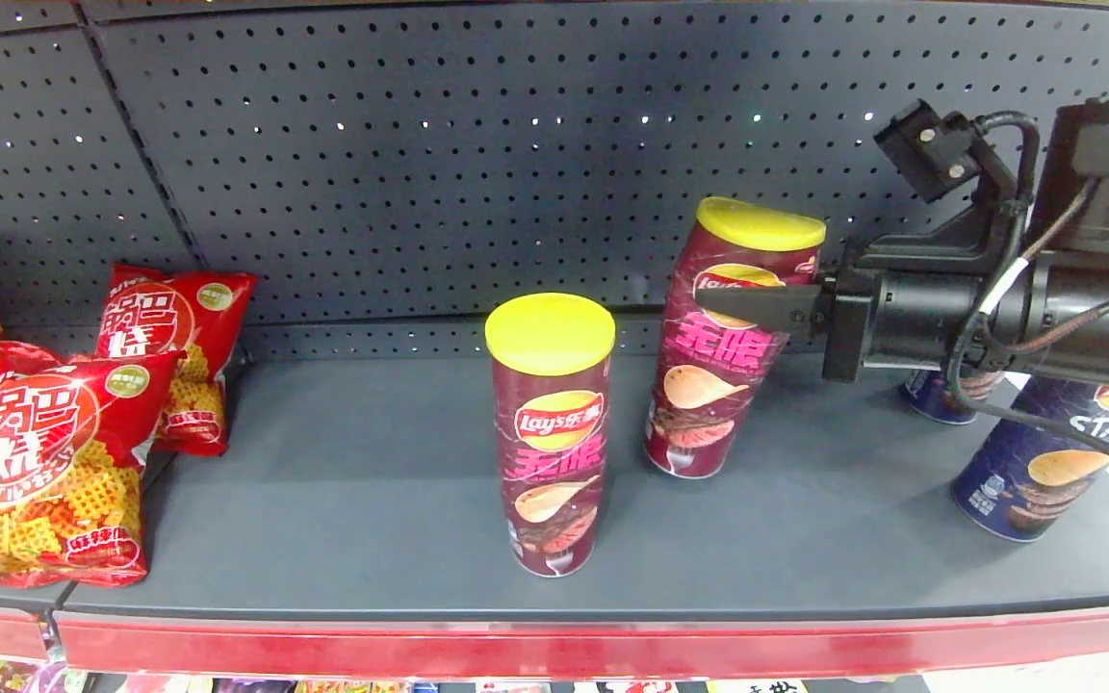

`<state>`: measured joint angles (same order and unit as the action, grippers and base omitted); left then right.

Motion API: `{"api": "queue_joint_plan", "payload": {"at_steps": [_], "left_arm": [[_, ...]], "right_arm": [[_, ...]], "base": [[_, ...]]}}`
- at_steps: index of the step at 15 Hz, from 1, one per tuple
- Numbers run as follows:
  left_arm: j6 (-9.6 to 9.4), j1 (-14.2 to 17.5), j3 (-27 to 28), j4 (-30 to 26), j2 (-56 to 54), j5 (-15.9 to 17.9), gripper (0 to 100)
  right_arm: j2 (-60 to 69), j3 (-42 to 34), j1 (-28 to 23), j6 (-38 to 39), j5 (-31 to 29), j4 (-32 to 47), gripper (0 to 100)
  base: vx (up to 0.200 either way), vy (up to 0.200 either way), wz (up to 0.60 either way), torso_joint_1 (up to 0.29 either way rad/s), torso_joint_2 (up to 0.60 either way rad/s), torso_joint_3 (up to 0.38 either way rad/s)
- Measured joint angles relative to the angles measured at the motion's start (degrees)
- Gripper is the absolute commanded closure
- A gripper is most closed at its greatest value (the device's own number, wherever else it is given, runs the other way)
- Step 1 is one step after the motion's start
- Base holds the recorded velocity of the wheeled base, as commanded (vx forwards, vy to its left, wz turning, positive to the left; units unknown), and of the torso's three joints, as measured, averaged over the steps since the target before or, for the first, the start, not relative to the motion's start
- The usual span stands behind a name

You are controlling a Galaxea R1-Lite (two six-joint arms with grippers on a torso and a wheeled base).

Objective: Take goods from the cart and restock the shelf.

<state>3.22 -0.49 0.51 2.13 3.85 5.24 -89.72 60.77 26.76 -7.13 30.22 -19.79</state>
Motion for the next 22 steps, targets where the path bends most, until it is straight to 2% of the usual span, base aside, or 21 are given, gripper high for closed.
{"api": "queue_joint_plan", "payload": {"at_steps": [1, 4, 6, 9, 12, 13, 15, 22], "left_arm": [[0.01, 0.1, -0.1, -0.3, -1.4, -1.4, 0], [0.44, 0.3, 0.0, -0.8, -3.3, -2.1, 0], [3.27, 0.3, 0.0, -1.1, -3.8, -5.8, 0], [2.68, 0.4, 0.5, -2.3, -3.8, -5.9, 0], [-0.62, 0.4, 0.1, -2.3, -3.9, -7.0, 0], [-2.76, 0.3, -0.1, -2.3, -3.9, -6.3, 0], [-3.22, 0.3, -0.3, -2.4, -3.9, -5.2, 0], [-2.82, 0.3, -0.3, -2.3, -3.9, -5.3, 0]], "right_arm": [[0.0, 0.0, 0.0, 0.0, 0.0, 0.0, 100], [0.0, 0.1, 0.0, 0.0, 0.0, 0.0, 100], [0.0, 0.5, 0.0, 0.0, 0.0, 0.0, 100], [0.1, 0.7, 0.1, 0.0, 0.0, 0.0, 100], [0.6, 1.0, 0.0, 0.1, 0.0, 0.0, 100], [0.8, 1.0, 0.0, 0.1, 0.0, -0.1, 100], [1.1, 1.0, 0.0, 0.1, 0.0, -0.1, 100], [0.3, -1.0, 0.2, -0.1, 0.2, -0.1, 100]], "base": [[0.000, 0.000, 0.00, 0.000, 0.00, 0.000], [0.000, 0.000, 0.00, 0.000, 0.00, 0.000], [0.000, 0.000, 0.00, 0.000, 0.00, 0.000], [0.000, 0.000, 0.00, 0.000, 0.00, 0.000], [0.000, 0.000, 0.00, 0.000, 0.00, 0.000], [0.000, 0.000, 0.00, 0.000, 0.00, 0.000], [0.000, 0.000, 0.00, 0.000, 0.00, 0.000], [0.000, 0.000, 0.00, 0.000, 0.00, 0.000]]}}
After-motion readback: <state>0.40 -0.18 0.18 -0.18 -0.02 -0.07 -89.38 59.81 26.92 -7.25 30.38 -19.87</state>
